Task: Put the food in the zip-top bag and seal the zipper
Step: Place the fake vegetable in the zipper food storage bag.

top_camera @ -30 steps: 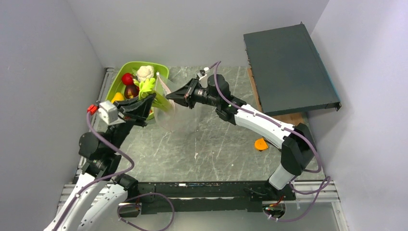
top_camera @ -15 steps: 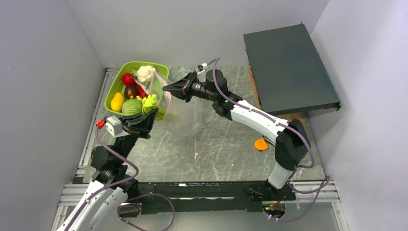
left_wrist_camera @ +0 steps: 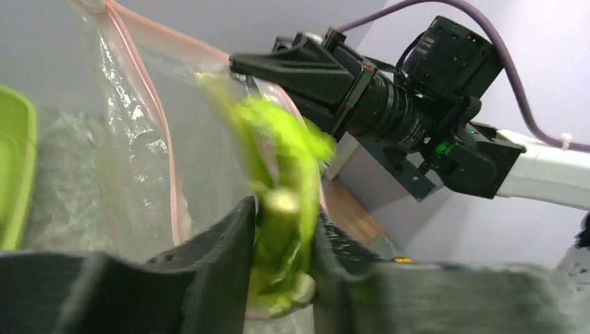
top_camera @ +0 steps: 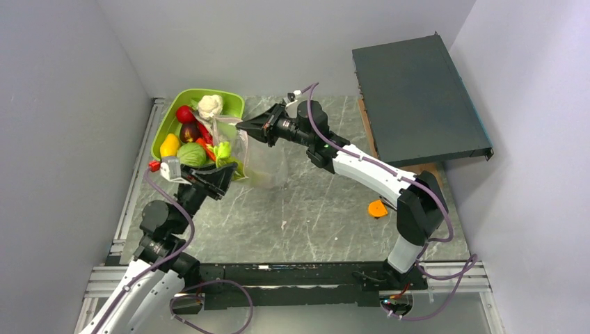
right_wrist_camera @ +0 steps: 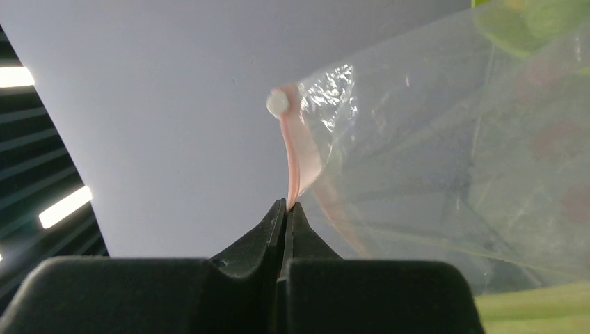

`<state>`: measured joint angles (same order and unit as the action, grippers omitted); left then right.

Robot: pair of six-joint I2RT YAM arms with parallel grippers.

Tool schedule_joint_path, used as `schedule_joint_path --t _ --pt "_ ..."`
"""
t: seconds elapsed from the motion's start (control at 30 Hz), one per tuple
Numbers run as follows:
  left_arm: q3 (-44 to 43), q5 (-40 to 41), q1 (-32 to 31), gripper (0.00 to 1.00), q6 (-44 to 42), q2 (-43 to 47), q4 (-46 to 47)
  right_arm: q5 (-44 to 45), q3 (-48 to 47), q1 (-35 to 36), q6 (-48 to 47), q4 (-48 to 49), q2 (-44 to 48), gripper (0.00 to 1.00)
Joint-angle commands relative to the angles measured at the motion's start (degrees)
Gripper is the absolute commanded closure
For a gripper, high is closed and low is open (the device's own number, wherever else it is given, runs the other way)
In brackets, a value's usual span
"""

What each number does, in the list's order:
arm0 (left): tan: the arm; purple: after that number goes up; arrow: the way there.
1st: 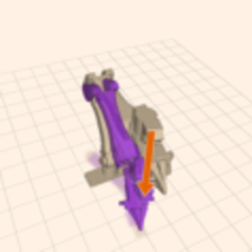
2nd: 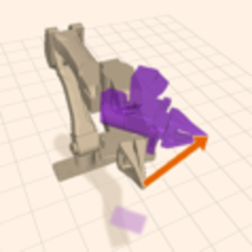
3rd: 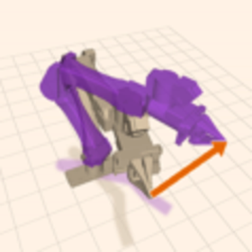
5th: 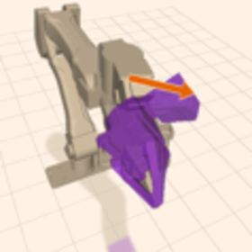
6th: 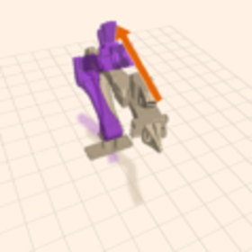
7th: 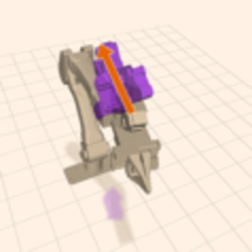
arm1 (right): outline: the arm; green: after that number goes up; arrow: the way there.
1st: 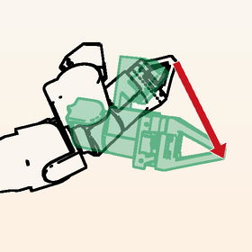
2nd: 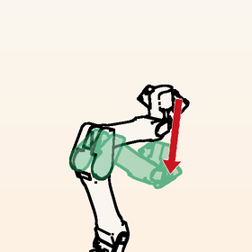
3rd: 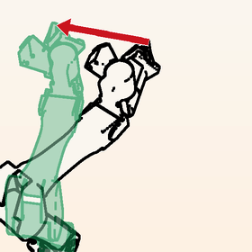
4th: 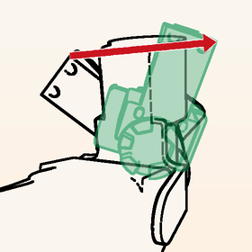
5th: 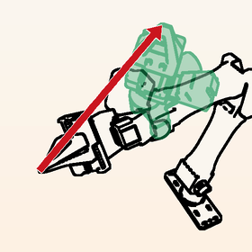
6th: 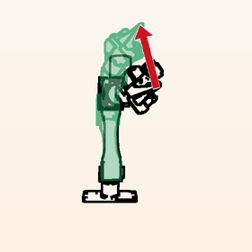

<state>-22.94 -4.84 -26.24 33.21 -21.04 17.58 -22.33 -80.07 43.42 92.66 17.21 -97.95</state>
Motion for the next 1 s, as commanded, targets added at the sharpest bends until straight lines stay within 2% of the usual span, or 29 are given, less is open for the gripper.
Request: schedule_joint_path --t 0.0,0.1,0.17,0.2,0.3,0.37,0.43,0.57,0.6,0.87,0.9,0.97 --pt "-5.39 -1.88 0.02 0.43 3.74 0.09 -10.70 1.95 -2.29 -0.35 -3.97 2.68 1.47 1.00" --pt "-10.86 1.90 -0.05 0.11 0.20 1.46 -23.94 0.59 -2.35 -0.35 -11.53 0.07 2.42 1.00" --pt "-15.48 4.16 -0.03 0.01 -2.23 1.20 -31.85 -0.95 -2.77 -0.38 -17.12 -3.52 2.79 1.00" --pt "-17.92 4.58 -0.11 0.00 -3.76 0.64 -35.48 -1.70 -2.75 -0.33 -19.84 -4.33 2.97 1.00" --pt "-25.54 5.64 -0.05 0.00 -7.11 -2.39 -44.43 -3.26 -1.30 -0.28 -25.44 -5.56 4.23 1.00" --pt "-30.15 10.58 -0.07 0.02 -6.32 -4.83 -50.24 -2.85 -0.27 -0.20 -27.57 -6.18 5.53 1.00" --pt "-33.58 16.61 0.01 0.08 -3.82 -7.49 -55.30 -2.45 -0.38 -0.34 -29.30 -7.72 6.42 1.00" --pt "-34.65 15.92 -0.05 0.28 -3.55 -11.00 -53.74 -2.44 -0.46 -0.31 -30.60 -9.41 7.23 1.00" --pt "-34.43 15.53 -0.03 0.30 -3.25 -11.64 -53.26 -2.51 -0.50 -0.29 -30.62 -9.66 7.31 1.00" --pt "-30.65 7.52 0.00 0.22 -4.48 -16.55 -45.79 -2.09 0.44 -0.15 -32.01 -10.92 8.89 1.00" --pt "-30.48 7.61 -0.01 0.24 -4.80 -17.72 -45.48 -1.89 0.63 -0.01 -32.23 -11.09 9.09 1.00" --pt "-30.75 8.19 -0.02 0.36 -5.24 -20.20 -45.43 -1.47 0.79 0.17 -32.84 -11.39 9.61 1.00"
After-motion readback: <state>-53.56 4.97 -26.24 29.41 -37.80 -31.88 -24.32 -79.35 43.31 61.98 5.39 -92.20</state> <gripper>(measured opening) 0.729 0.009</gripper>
